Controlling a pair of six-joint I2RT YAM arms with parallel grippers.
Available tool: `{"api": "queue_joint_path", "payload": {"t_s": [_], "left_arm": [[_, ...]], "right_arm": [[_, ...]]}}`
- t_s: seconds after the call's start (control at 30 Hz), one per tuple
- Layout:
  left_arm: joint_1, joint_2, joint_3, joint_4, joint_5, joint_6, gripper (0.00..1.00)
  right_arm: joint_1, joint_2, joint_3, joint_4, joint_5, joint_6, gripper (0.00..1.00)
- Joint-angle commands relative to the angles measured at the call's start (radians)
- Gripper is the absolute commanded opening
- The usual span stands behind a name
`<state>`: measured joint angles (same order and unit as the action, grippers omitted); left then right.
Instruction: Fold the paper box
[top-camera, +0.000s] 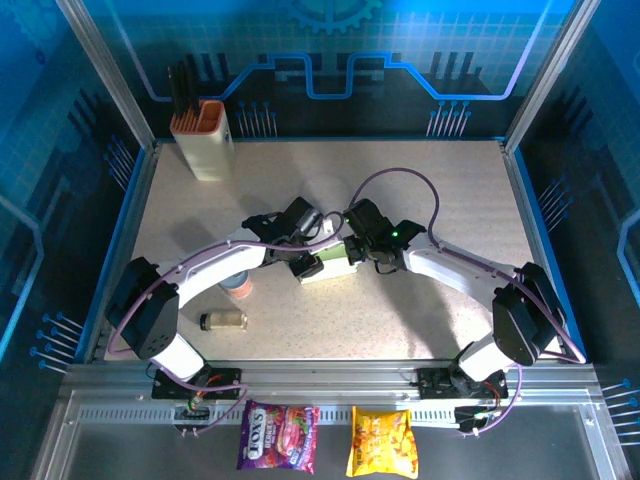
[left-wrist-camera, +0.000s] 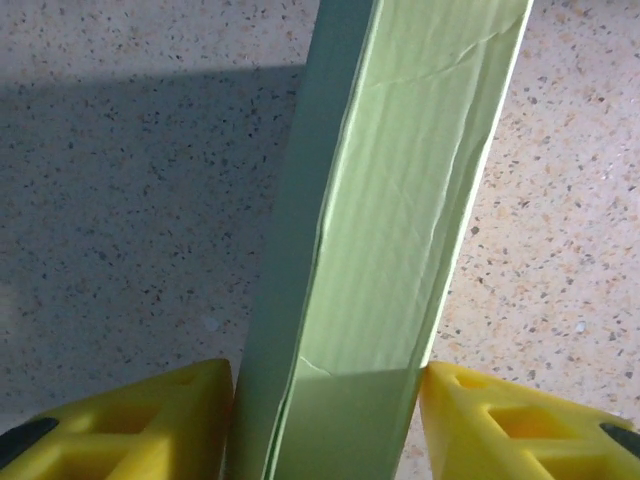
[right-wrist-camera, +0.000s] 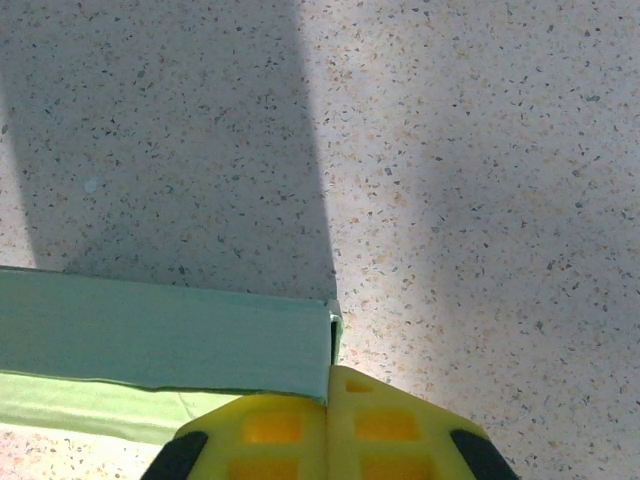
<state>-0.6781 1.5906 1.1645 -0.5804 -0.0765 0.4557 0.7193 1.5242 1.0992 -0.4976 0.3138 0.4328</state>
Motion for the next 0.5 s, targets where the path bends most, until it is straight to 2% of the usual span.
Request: {"api": "queue_joint_path", "payload": {"t_s": [0.0,0.13,0.27,0.47], "left_arm": [[-0.003,-0.012,-0.008,0.036,-0.016,0.019,0.47],[-0.003,-0.003,-0.015,0.042,-0.018,0.02,0.39],[-0.003,0.013,-0.017,0.036,-0.016,0.018,0.39],[-0.003,0.015,-0.026,0.042,-0.005,0.011,0.39]], "right_arm": [[0.016,-0.01,0.0,-0.069,-0.002,0.006,0.0],[0.016,-0.013,0.001,-0.071,-0.004,0.007,0.0],[0.016,-0.02,0.009,-0.082,-0.008,0.007,0.0],[0.013,-0.062,0.034,-0.099,-0.022,0.015,0.16]]}}
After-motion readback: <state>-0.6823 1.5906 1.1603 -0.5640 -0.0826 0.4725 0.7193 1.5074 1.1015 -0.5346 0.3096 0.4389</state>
